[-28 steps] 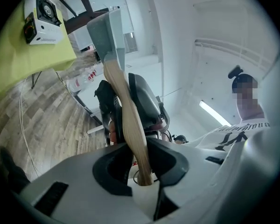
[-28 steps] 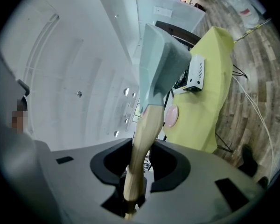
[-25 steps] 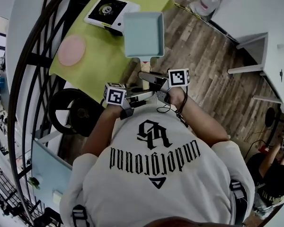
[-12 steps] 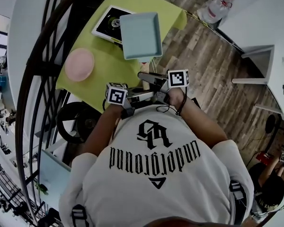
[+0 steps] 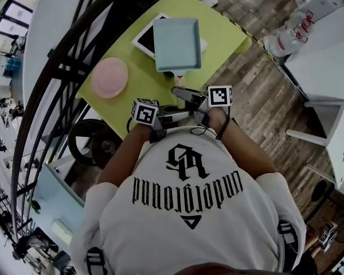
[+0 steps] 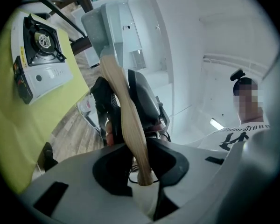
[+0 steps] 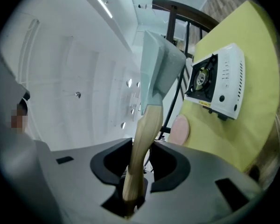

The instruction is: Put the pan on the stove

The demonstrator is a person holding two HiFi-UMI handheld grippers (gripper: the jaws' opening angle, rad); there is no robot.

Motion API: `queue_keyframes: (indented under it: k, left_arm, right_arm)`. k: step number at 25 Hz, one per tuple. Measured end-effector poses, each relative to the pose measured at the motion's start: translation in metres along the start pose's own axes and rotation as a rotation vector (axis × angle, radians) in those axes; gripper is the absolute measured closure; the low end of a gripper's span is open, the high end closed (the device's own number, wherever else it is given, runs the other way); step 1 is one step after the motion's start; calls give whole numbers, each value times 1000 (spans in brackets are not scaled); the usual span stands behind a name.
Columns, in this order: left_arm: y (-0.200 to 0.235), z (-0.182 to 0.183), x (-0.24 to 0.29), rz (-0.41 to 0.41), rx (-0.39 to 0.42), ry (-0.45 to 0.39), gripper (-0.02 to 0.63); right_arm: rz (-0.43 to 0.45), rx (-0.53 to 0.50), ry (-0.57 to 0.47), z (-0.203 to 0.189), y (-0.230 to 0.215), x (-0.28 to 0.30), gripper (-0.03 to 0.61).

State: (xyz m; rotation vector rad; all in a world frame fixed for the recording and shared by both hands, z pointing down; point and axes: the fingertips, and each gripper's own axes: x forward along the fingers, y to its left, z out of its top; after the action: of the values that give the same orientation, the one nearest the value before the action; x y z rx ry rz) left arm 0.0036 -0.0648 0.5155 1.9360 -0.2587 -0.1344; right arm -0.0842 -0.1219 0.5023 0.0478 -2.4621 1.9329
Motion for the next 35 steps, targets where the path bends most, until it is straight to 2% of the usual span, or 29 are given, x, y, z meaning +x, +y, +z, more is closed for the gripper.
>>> queue_keyframes:
  k: [2,6,13,21,28,35]
  left_arm:
    - [7,16,7,25,-1,-36,523]
    - [19,51,26,58,-13,-116,523]
    - [43,125,87,134,-21,-270,523]
    - [71,182,140,198,-22,-455,523]
    - [93,198,147,229,-44,-571,523]
    - [130,201,142,223,-80,-606,523]
  right_arm:
    - [9,-24,53,15,-5,0,460]
    - [56,2,149,44,-8,-1,459]
    - [84,-32,351,114,-25,-32,459]
    - [122,-35,537,165,-45,-65,459]
    - [127,-25,631,173,-65,-65,459]
    - [106,-16,705,172,-102,-54,457]
